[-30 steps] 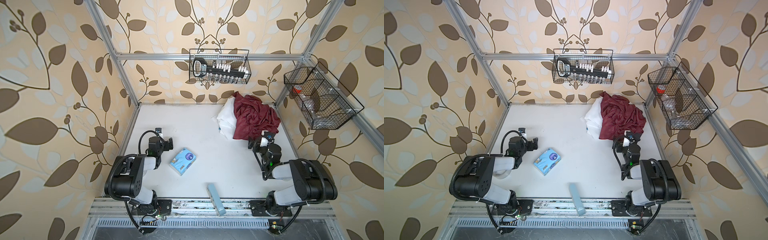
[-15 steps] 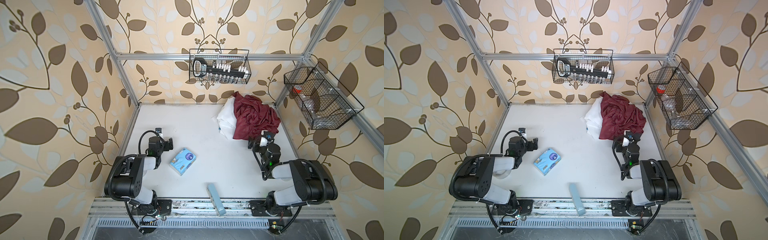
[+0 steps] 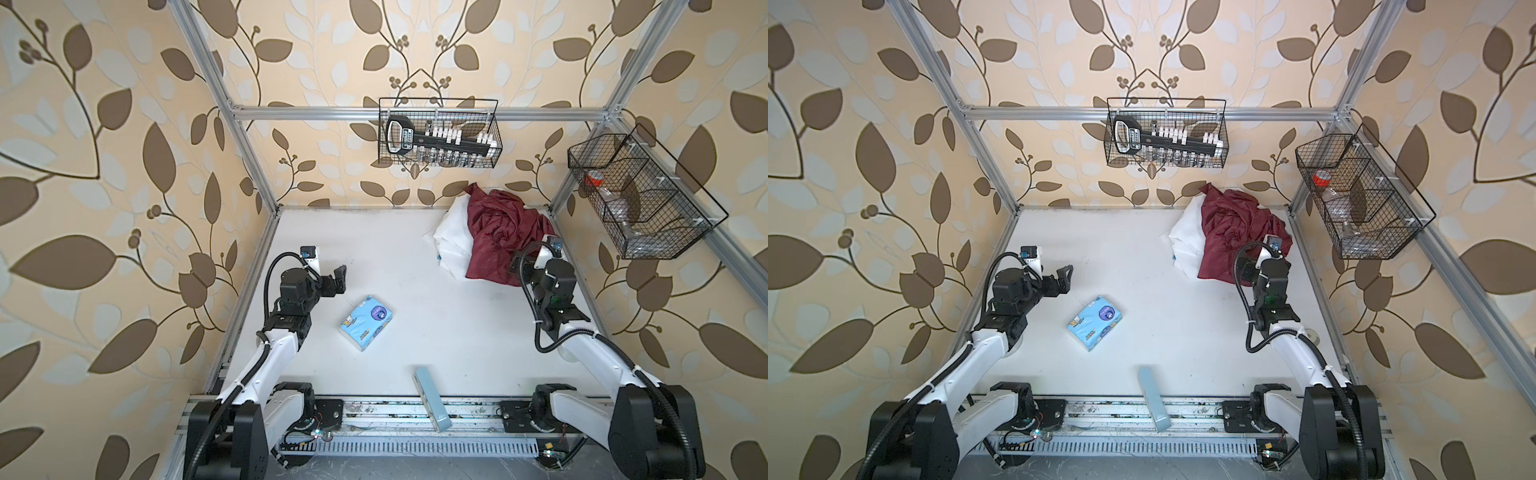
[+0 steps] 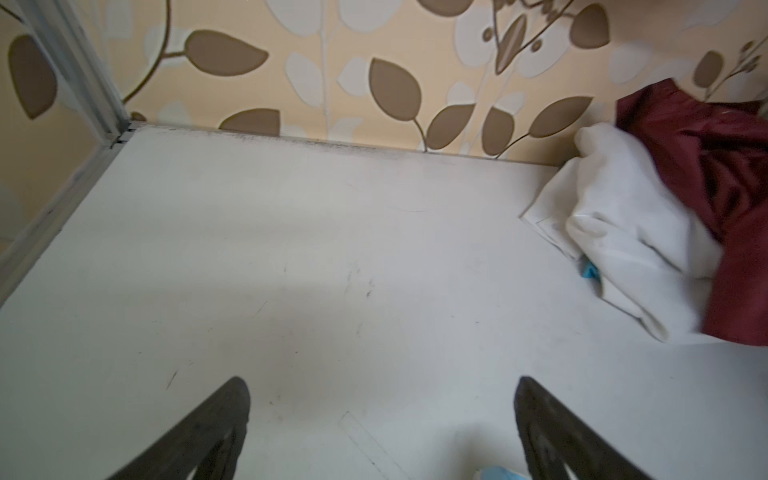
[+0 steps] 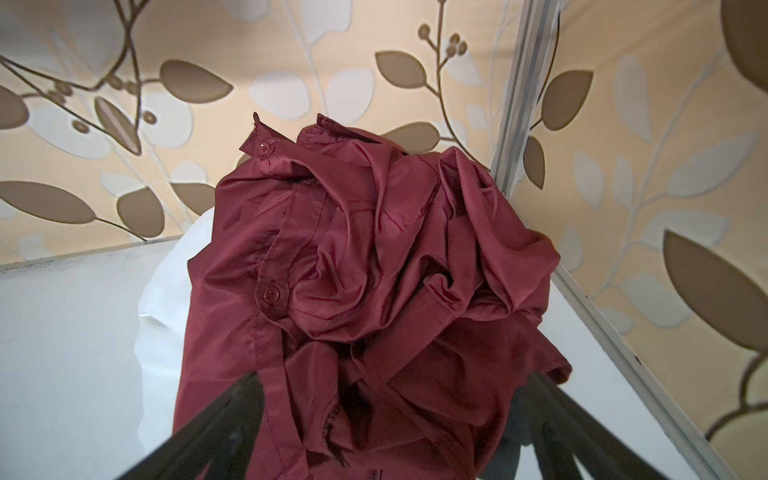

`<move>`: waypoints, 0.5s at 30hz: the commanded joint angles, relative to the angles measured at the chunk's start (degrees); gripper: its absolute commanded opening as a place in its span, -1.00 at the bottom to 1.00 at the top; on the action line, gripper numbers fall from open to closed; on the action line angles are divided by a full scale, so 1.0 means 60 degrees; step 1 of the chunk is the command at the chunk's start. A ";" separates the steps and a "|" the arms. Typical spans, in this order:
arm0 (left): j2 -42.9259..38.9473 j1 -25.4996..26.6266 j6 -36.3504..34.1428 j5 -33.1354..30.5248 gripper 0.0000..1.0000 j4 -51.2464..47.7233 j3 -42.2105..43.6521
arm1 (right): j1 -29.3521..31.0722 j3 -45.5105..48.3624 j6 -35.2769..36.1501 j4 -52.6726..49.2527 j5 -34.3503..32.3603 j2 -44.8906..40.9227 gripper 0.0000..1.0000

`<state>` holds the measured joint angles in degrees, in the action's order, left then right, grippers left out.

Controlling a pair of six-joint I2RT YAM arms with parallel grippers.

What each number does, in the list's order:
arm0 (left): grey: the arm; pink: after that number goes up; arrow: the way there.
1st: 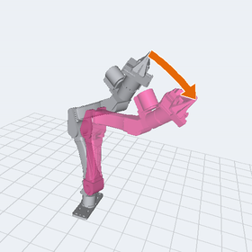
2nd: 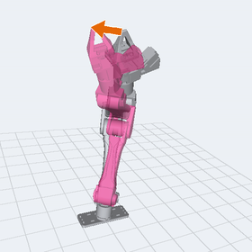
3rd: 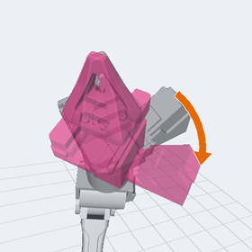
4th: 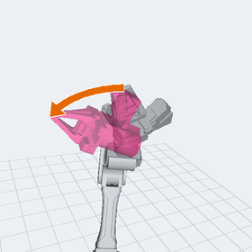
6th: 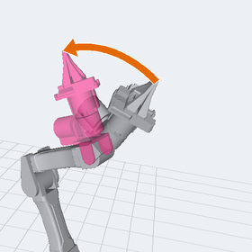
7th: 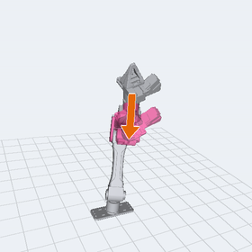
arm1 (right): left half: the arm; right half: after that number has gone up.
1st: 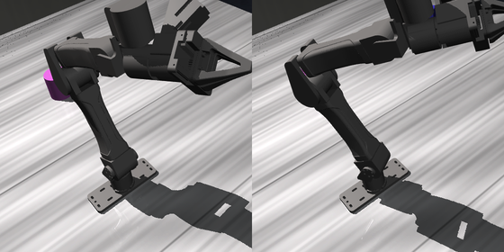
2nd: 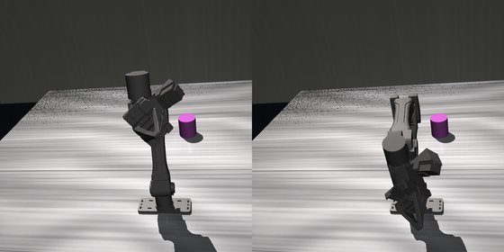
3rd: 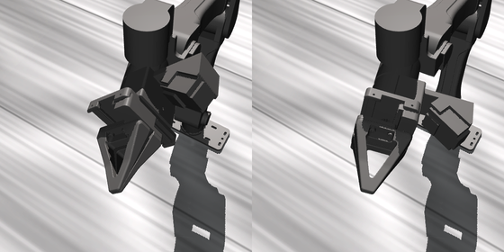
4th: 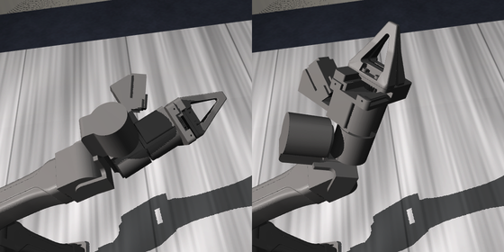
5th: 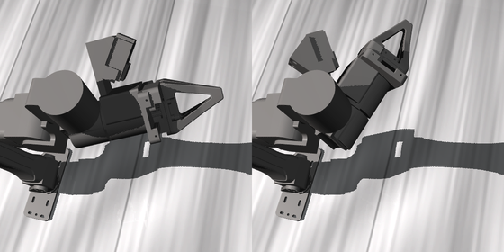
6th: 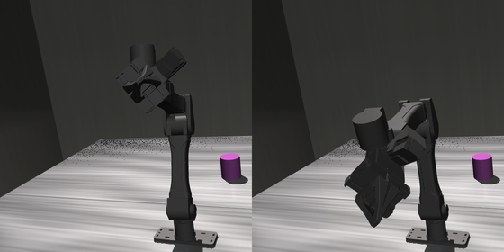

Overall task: Pick out a specific cloth from the pile
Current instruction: 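Reach the right gripper to the white shirt while the left arm lifts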

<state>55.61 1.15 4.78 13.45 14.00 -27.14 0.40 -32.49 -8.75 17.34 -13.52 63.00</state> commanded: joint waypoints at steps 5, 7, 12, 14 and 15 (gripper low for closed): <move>-0.0284 0.0833 0.0236 0.3919 0.98 -0.0398 -0.0657 | 0.0715 -0.1316 -0.0545 -0.3408 0.0340 -0.0494 0.96; -0.0149 0.0907 0.0280 0.4816 0.98 -0.0342 -0.0777 | 0.1312 -0.1819 -0.0621 -0.3817 0.0193 -0.0273 0.97; 0.0012 0.1088 0.0289 0.6290 0.98 -0.0202 -0.0941 | 0.2802 -0.3328 -0.0424 -0.4593 -0.0580 0.1276 0.98; 0.0032 0.1181 0.0187 0.6755 0.98 -0.0194 -0.0969 | 0.3139 -0.3911 -0.0401 -0.4660 -0.0398 0.2142 0.98; 0.0033 0.1225 0.0104 0.6948 0.98 -0.0234 -0.0985 | 0.3307 -0.4263 -0.0401 -0.4726 -0.0352 0.2612 0.97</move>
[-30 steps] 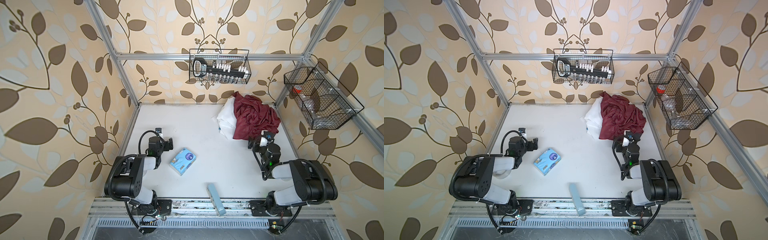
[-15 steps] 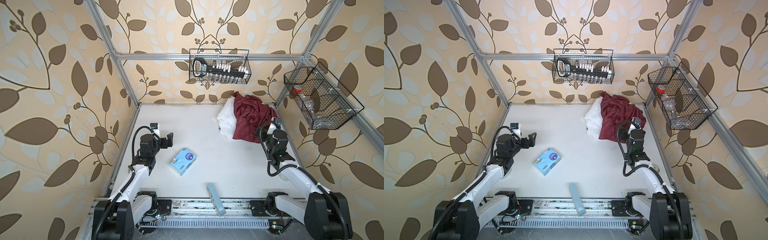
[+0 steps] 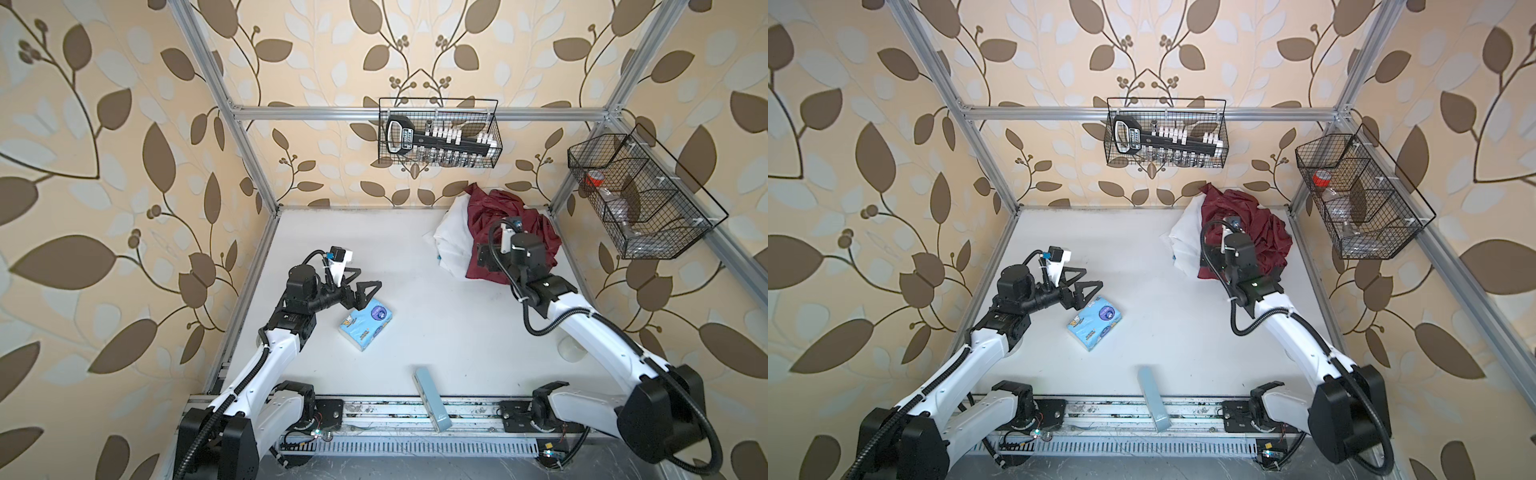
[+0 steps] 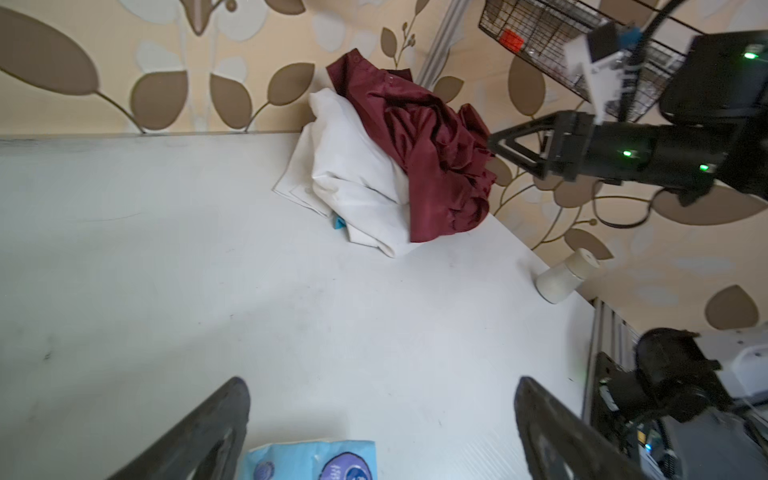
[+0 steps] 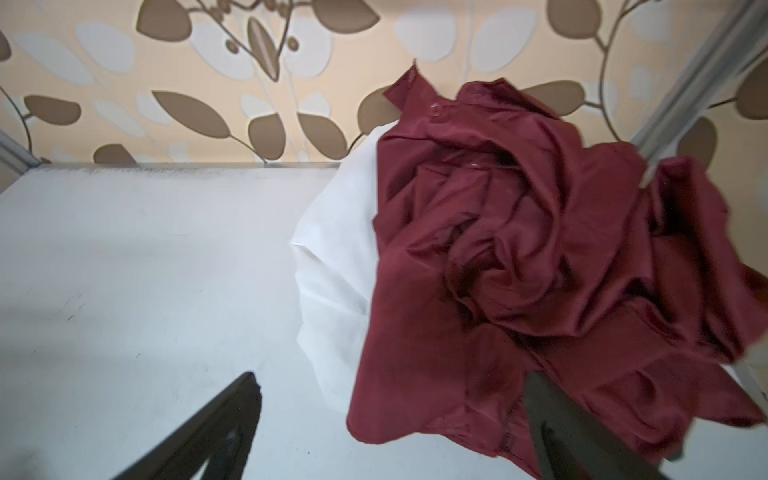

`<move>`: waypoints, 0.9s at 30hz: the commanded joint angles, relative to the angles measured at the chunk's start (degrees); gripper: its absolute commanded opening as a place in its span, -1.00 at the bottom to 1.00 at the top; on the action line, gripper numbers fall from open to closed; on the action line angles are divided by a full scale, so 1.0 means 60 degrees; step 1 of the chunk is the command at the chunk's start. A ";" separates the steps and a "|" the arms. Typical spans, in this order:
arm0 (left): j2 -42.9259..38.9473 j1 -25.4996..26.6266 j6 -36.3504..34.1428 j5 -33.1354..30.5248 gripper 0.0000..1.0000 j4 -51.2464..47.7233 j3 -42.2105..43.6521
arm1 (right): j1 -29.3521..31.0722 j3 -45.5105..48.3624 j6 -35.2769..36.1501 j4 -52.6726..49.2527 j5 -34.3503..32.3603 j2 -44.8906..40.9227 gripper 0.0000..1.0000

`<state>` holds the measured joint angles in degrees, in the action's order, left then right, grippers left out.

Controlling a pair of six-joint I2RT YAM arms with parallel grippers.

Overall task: Pick out a specific cloth from the pile
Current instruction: 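Reach the right gripper to the white shirt while the left arm lifts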

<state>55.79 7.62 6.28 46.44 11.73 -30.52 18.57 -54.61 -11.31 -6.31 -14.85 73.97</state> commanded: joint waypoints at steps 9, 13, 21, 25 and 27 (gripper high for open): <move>0.0044 0.0327 -0.0418 0.2072 0.98 0.0011 -0.0520 | 0.0887 -0.4564 0.0463 -0.2247 -0.0036 0.5339 0.85; 0.0132 0.0384 -0.0633 0.2324 0.98 -0.0273 -0.0646 | 0.0876 -0.5971 0.0632 -0.2857 -0.0541 0.6743 0.80; 0.0135 0.0400 -0.0868 0.2332 0.98 -0.0577 -0.0783 | 0.0823 -0.6962 0.1001 -0.3113 -0.1556 0.7948 0.57; 0.0179 0.0400 -0.0930 0.2492 0.98 -0.0606 -0.0789 | 0.0545 -0.7109 0.1036 -0.3096 -0.1755 0.8188 0.32; 0.0192 0.0409 -0.0945 0.2524 0.98 -0.0607 -0.0801 | 0.0370 -0.7148 0.1021 -0.3080 -0.1629 0.8262 0.25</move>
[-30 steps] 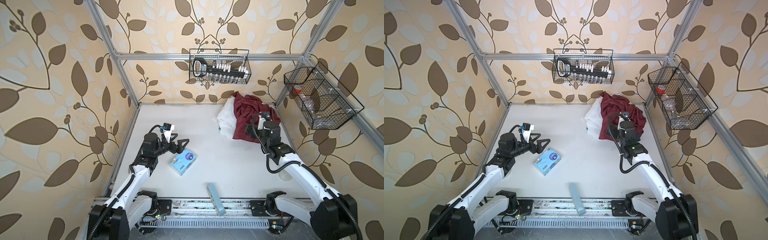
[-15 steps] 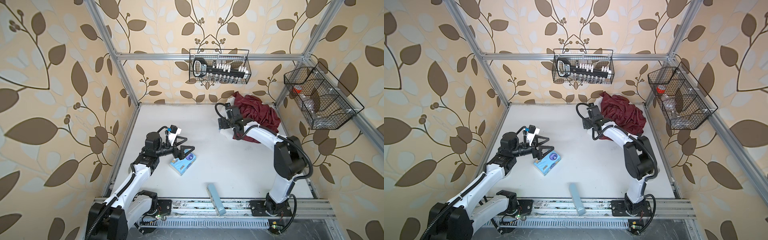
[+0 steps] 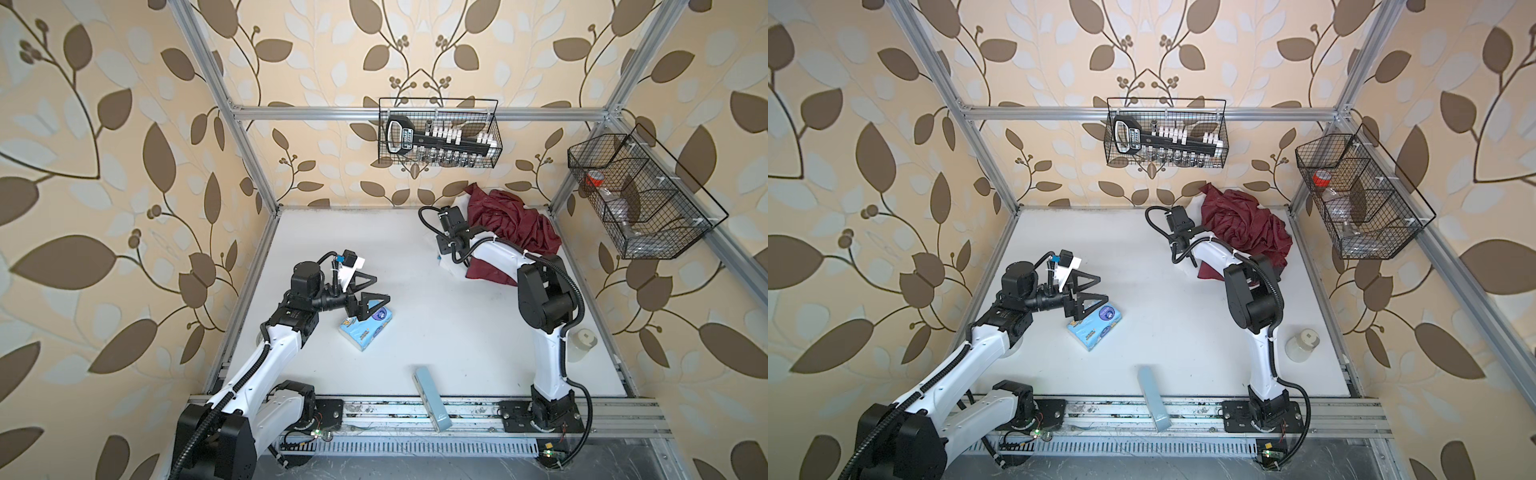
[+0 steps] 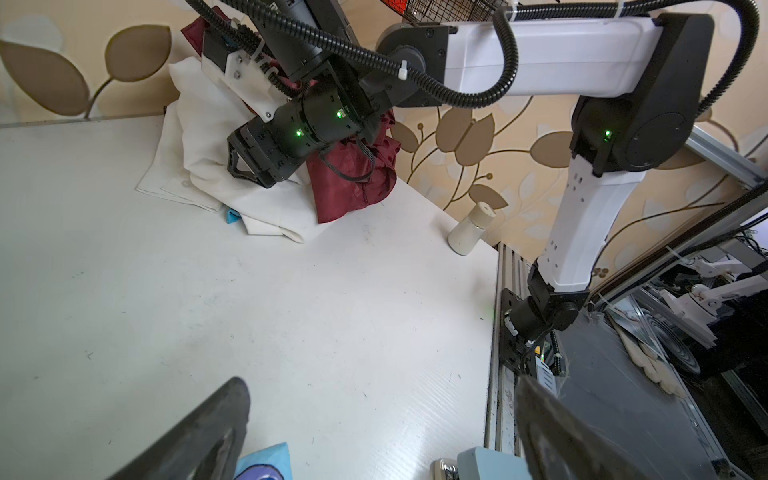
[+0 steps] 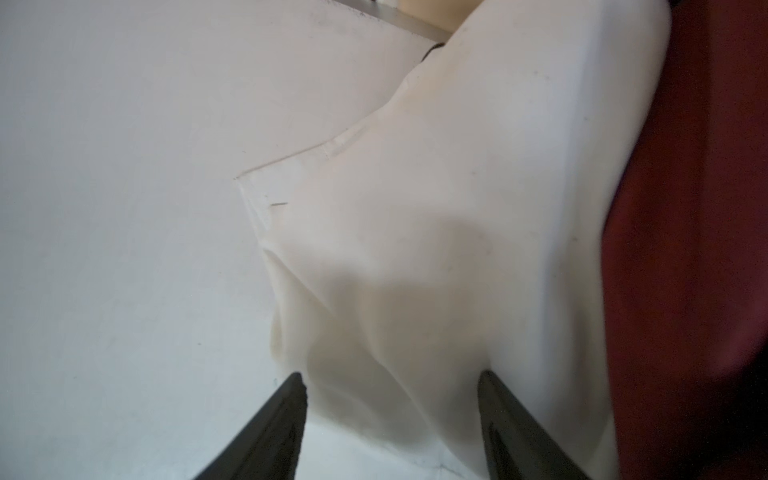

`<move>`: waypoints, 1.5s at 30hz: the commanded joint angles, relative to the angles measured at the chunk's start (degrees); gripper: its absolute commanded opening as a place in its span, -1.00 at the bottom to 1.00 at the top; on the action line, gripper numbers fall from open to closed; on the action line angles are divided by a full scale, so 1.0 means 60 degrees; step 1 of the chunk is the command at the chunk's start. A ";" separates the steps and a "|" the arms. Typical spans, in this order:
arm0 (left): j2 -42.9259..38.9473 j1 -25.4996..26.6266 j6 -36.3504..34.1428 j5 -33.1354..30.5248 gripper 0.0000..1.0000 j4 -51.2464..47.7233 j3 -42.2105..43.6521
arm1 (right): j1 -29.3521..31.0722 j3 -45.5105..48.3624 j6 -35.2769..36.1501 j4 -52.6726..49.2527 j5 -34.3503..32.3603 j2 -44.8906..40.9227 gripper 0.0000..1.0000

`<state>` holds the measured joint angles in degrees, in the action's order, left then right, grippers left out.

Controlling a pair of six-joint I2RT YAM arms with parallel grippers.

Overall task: Pick out a specific cloth from the pile
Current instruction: 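Close the right gripper on the white shirt and start lifting it, then lift the white shirt high with the right gripper, pulling it from the pile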

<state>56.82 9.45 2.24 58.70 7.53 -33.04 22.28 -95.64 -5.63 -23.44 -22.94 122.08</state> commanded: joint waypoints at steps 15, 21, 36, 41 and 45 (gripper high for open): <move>-0.0003 0.0124 -0.0289 0.0442 0.98 0.0077 -0.0383 | -0.0481 -0.0255 0.0011 0.0024 0.0095 0.0334 -1.00; -0.0034 0.0146 -0.0300 0.0442 0.98 0.0076 -0.0374 | -0.0440 -0.0048 0.0044 0.0114 -0.0055 -0.0395 -1.00; -0.0349 0.0327 -0.0344 0.0340 0.98 0.0012 -0.0339 | -0.0524 0.0037 0.1200 0.1159 -0.2011 -0.3658 -1.00; -0.0530 0.0453 -0.0402 0.0238 0.98 -0.0086 -0.0339 | -0.0840 -0.0958 0.1826 0.1291 -0.2535 -0.3896 -1.00; -0.0629 0.0541 -0.0476 0.0152 0.98 -0.0155 -0.0324 | -0.1155 -0.1943 0.2203 0.1369 -0.2647 -0.3892 -1.00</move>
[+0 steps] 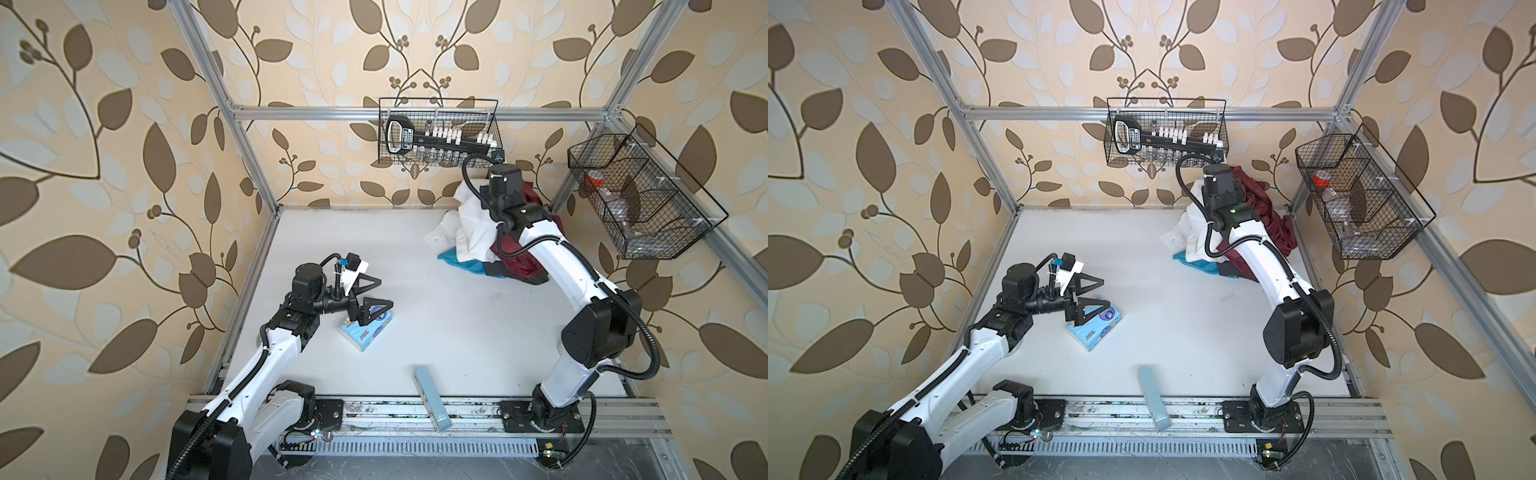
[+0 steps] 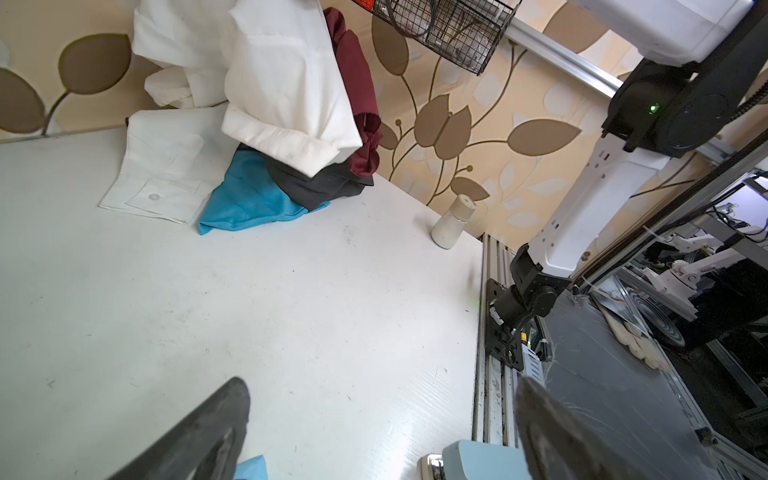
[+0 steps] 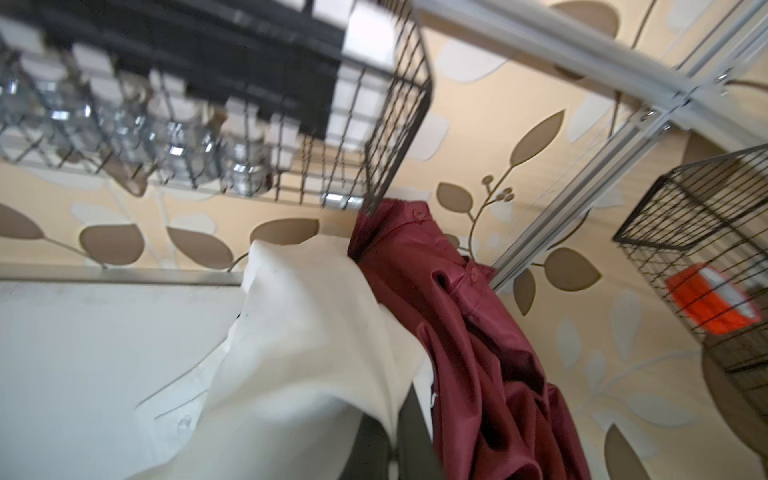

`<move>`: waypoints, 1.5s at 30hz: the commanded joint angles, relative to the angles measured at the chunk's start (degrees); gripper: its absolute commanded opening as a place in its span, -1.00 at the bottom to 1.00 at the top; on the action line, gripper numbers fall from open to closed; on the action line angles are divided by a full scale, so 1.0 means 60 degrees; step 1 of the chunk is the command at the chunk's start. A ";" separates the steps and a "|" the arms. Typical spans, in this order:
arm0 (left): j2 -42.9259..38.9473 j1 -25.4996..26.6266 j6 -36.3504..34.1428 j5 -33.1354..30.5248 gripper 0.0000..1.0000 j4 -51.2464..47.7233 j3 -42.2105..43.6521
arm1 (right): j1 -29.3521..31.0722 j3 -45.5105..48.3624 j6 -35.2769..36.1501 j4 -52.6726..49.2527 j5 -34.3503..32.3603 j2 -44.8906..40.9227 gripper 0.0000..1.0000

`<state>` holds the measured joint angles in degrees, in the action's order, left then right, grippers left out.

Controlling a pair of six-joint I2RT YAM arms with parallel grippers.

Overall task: Pick out a specific cloth from the pile
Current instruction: 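Lift the white shirt high with the right gripper, pulling it from the pile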

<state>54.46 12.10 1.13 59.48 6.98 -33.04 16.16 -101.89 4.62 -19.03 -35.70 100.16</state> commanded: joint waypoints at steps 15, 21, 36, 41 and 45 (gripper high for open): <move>-0.0258 0.0137 -0.0349 -0.0056 0.98 -0.0138 -0.0339 | -0.0306 -0.4207 0.1510 0.1636 0.0506 0.0243 -1.00; -0.0228 0.0137 -0.0373 -0.0070 0.98 -0.0138 -0.0339 | -0.0303 -0.3905 0.0464 0.1963 0.2045 -0.0383 -1.00; -0.0228 0.0137 -0.0381 -0.0114 0.98 -0.0153 -0.0339 | 0.1272 -0.5079 -0.0913 0.2717 0.5417 -0.0753 -1.00; -0.0268 0.0149 -0.0387 -0.0114 0.98 -0.0153 -0.0324 | 0.1452 -0.4540 -0.1019 0.2752 0.5669 -0.0706 -1.00; -0.0279 0.0152 -0.0395 -0.0143 0.98 -0.0168 -0.0310 | 0.1457 -0.3397 -0.1019 0.2849 0.5601 -0.0589 -1.00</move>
<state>54.00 12.47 0.08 58.22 5.54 -33.04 24.75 -125.56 -0.82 -3.79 -2.94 96.07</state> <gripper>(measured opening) 0.989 0.048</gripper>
